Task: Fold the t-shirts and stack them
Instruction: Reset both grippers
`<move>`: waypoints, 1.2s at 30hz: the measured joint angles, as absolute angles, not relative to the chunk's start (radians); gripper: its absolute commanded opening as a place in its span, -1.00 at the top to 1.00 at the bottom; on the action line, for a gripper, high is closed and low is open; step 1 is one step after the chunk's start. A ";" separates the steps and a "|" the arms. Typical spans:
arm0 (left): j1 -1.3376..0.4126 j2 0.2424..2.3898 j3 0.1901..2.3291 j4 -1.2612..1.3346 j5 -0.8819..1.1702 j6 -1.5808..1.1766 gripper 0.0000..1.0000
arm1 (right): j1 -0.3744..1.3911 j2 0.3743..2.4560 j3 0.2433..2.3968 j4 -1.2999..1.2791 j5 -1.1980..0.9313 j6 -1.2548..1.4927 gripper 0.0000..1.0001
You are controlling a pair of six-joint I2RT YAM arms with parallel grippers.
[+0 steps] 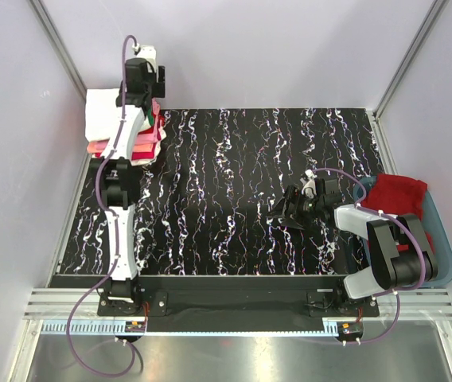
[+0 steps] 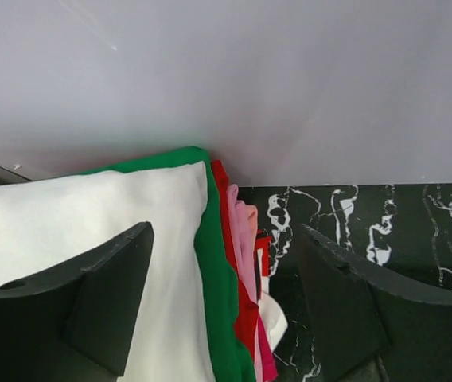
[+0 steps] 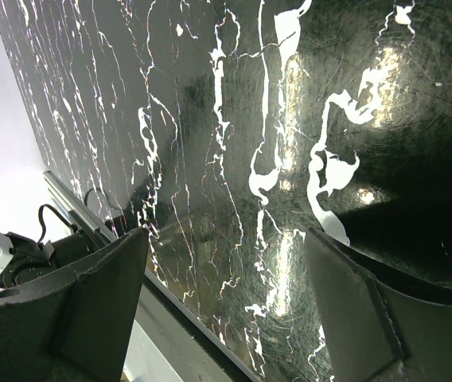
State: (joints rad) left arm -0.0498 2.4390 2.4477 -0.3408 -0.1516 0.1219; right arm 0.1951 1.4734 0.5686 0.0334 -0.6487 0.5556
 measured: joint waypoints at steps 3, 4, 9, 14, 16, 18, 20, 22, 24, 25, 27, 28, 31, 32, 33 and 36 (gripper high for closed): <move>-0.041 2.363 2.389 -0.341 -0.130 0.073 -0.57 | 0.195 1.473 0.569 0.033 -0.649 0.556 -0.74; -0.038 2.319 2.353 -0.344 -0.122 0.047 -0.57 | 0.195 1.474 0.569 0.033 -0.649 0.556 -0.73; -0.039 2.079 2.115 -0.328 -0.073 -0.068 -0.97 | 0.195 1.477 0.569 0.033 -0.649 0.556 -0.74; -0.169 1.770 1.770 -0.340 -0.089 -0.133 -0.97 | 0.195 1.478 0.569 0.033 -0.648 0.557 -0.73; -0.263 1.667 1.652 -0.361 -0.094 -0.152 -0.97 | 0.195 1.477 0.569 0.033 -0.648 0.557 -0.73; -0.381 1.551 1.493 -0.372 -0.092 -0.173 -0.98 | 0.195 1.475 0.569 0.032 -0.646 0.557 -0.74; -0.496 1.446 1.346 -0.402 -0.104 -0.195 -0.97 | 0.195 1.459 0.569 0.021 -0.641 0.556 -0.75; -0.593 1.355 1.221 -0.434 -0.117 -0.229 -0.98 | 0.195 1.426 0.569 -0.006 -0.636 0.554 -0.78; -0.680 1.247 1.073 -0.470 -0.136 -0.286 -0.97 | 0.195 1.362 0.570 -0.054 -0.621 0.553 -0.81; -0.741 1.201 1.017 -0.477 -0.143 -0.313 -0.97 | 0.195 1.321 0.575 -0.083 -0.616 0.554 -0.82; -0.842 1.080 0.881 -0.503 -0.162 -0.390 -0.97 | 0.195 1.230 0.602 -0.146 -0.604 0.556 -0.86; -0.888 1.008 0.813 -0.515 -0.171 -0.433 -0.97 | 0.195 1.180 0.621 -0.175 -0.598 0.558 -0.90; -0.985 0.788 0.667 -0.616 -0.234 -0.560 -0.98 | 0.195 1.052 0.694 -0.246 -0.569 0.562 -0.93; -1.002 0.706 0.633 -0.664 -0.270 -0.612 -0.98 | 0.195 1.014 0.722 -0.269 -0.558 0.564 -0.93; -1.019 0.622 0.611 -0.707 -0.313 -0.655 -0.98 | 0.195 0.978 0.747 -0.291 -0.541 0.566 -0.94; -1.047 0.406 0.609 -0.769 -0.397 -0.722 -0.97 | 0.195 0.889 0.796 -0.358 -0.508 0.572 -0.99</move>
State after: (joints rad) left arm -1.0466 0.4057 0.6090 -0.7692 -0.3969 -0.7223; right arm 0.1951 0.8890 0.7956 -0.3584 -0.5079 0.5720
